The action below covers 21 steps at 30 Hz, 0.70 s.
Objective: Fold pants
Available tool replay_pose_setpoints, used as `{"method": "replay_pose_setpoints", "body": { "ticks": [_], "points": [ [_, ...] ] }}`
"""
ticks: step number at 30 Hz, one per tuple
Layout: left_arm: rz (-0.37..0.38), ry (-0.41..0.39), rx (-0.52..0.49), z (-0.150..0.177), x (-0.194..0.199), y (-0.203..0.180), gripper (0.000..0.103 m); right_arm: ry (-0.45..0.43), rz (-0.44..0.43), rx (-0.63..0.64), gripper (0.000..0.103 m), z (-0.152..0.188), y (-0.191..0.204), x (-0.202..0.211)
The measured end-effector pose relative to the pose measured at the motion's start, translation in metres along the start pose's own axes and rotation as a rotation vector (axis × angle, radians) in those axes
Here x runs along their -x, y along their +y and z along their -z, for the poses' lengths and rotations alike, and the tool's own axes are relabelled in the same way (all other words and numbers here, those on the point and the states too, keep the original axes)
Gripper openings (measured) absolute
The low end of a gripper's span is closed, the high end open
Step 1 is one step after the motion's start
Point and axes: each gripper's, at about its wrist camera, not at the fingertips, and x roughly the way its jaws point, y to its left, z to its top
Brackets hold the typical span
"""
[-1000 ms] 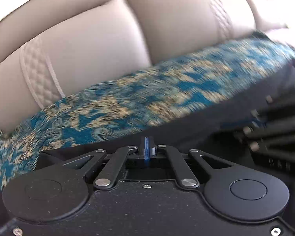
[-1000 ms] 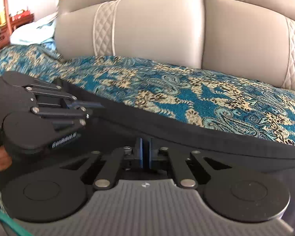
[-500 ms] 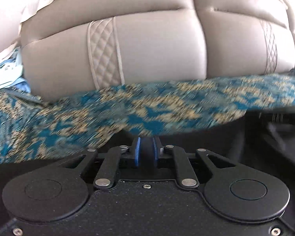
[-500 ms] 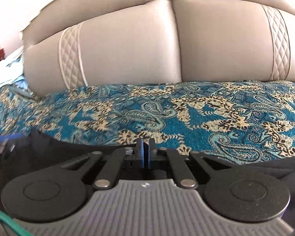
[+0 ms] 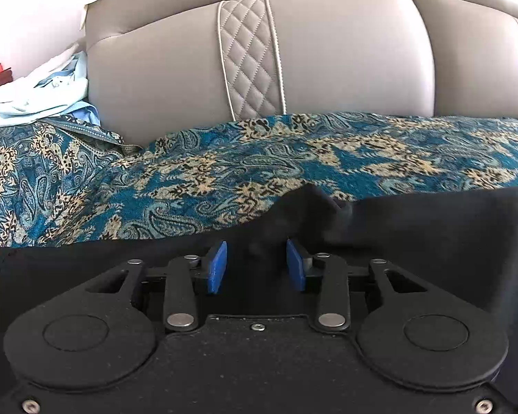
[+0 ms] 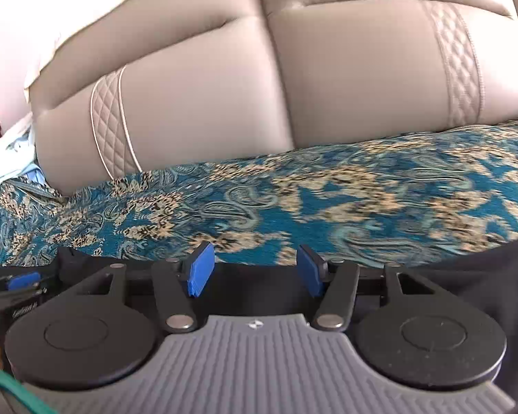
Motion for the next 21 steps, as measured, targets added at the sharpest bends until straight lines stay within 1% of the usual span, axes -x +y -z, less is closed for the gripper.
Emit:
{"method": "replay_pose_setpoints", "body": {
  "ticks": [2, 4, 7, 9, 10, 12, 13, 15, 16, 17, 19, 20, 21],
  "points": [
    [-0.006, -0.008, 0.012, 0.000, -0.003, -0.001, 0.038, -0.014, 0.004, 0.006, 0.070, 0.004, -0.014, 0.013],
    [-0.011, -0.018, 0.014, 0.000, -0.005, -0.003, 0.038, -0.017, 0.039, 0.013, 0.070, 0.008, -0.032, 0.025],
    [-0.020, -0.032, 0.008, 0.003, -0.005, -0.004, 0.039, 0.000, 0.162, -0.008, 0.070, 0.013, -0.069, 0.035],
    [-0.021, -0.039, 0.002, 0.004, -0.004, -0.005, 0.039, 0.000, 0.255, -0.079, 0.069, 0.014, -0.103, 0.042],
    [-0.021, -0.040, 0.002, 0.004, -0.004, -0.005, 0.039, -0.020, 0.266, -0.117, 0.069, 0.014, -0.119, 0.048],
    [-0.021, -0.035, 0.010, 0.004, -0.005, -0.005, 0.039, -0.056, 0.258, -0.207, 0.069, 0.013, -0.152, 0.061],
    [-0.020, -0.031, 0.018, 0.004, -0.005, -0.005, 0.039, -0.074, 0.264, -0.227, 0.069, 0.013, -0.165, 0.065],
    [-0.023, -0.027, 0.029, 0.004, -0.005, -0.005, 0.039, -0.095, 0.332, -0.214, 0.069, 0.010, -0.187, 0.067],
    [-0.026, -0.027, 0.032, 0.003, -0.005, -0.005, 0.039, -0.094, 0.399, -0.218, 0.069, 0.008, -0.199, 0.066],
    [-0.030, -0.026, 0.032, 0.003, -0.005, -0.005, 0.039, -0.109, 0.442, -0.232, 0.069, 0.008, -0.208, 0.067],
    [-0.040, -0.025, 0.029, 0.003, -0.004, -0.007, 0.039, -0.164, 0.506, -0.323, 0.070, 0.007, -0.228, 0.079],
    [-0.045, -0.025, 0.030, 0.002, -0.005, -0.008, 0.039, -0.213, 0.522, -0.379, 0.070, 0.007, -0.238, 0.089],
    [-0.049, -0.025, 0.031, 0.002, -0.005, -0.008, 0.039, -0.268, 0.525, -0.421, 0.073, 0.007, -0.244, 0.101]
  ]
}}
